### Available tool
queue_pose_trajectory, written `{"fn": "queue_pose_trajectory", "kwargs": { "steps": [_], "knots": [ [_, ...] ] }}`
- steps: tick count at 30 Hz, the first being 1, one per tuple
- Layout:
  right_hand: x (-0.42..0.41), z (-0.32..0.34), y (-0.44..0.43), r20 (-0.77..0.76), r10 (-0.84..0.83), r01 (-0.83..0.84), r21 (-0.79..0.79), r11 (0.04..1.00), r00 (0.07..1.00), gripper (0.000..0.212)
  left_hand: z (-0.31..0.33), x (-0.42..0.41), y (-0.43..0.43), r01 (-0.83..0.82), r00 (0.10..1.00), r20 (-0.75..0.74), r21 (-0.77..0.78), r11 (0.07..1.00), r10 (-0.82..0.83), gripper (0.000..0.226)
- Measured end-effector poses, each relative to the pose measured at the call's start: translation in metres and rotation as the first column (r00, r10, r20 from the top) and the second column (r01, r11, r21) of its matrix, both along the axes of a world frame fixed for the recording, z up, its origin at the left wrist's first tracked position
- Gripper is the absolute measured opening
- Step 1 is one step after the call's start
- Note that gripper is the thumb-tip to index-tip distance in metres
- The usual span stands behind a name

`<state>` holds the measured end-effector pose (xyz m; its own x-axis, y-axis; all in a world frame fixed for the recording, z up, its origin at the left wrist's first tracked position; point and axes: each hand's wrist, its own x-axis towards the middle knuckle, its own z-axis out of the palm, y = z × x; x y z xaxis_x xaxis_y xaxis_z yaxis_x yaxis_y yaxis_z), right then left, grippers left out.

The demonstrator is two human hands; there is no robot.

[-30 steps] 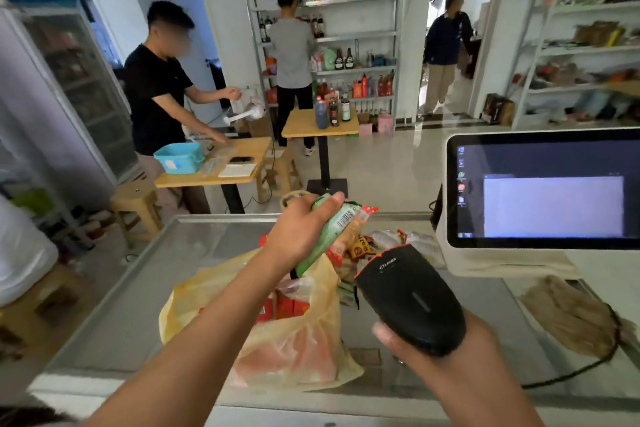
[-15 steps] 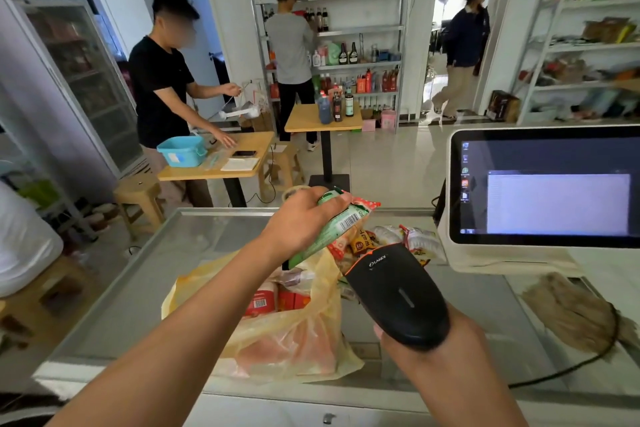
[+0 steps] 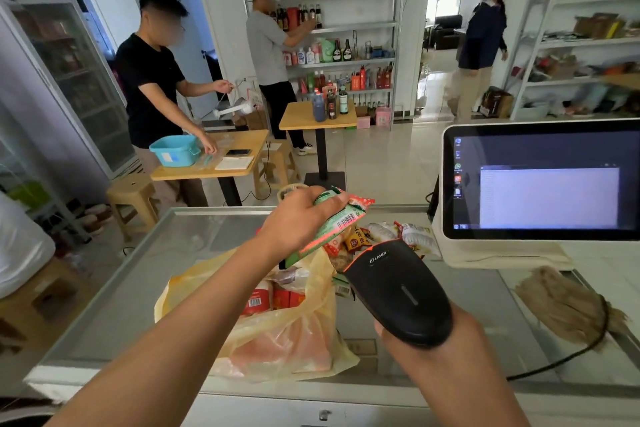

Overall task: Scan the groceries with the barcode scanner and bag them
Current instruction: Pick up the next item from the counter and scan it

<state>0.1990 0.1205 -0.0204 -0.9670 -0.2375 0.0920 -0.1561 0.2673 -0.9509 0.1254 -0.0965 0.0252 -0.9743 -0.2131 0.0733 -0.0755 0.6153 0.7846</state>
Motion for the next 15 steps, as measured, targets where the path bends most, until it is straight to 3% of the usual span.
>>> {"fn": "queue_pose_trajectory", "kwargs": {
  "steps": [4, 9, 15],
  "knots": [
    [0.008, 0.015, 0.013, 0.018, 0.148, -0.148, 0.0, 0.989, 0.989, 0.025, -0.003, -0.001, -0.002, -0.004, 1.0, -0.006, -0.009, 1.0, 0.003, 0.044],
    [0.003, 0.014, 0.003, 0.097, 0.012, -0.011, -0.014, 1.0, 0.995, 0.029, -0.009, -0.003, -0.009, -0.001, 1.0, -0.001, 0.001, 1.0, 0.001, 0.049],
    [-0.005, -0.002, -0.011, 0.144, 0.035, -0.026, -0.065, 0.998, 0.989, 0.026, -0.01, 0.02, -0.051, -0.166, 0.981, -0.09, 0.068, 0.984, 0.172, 0.048]
  ]
}}
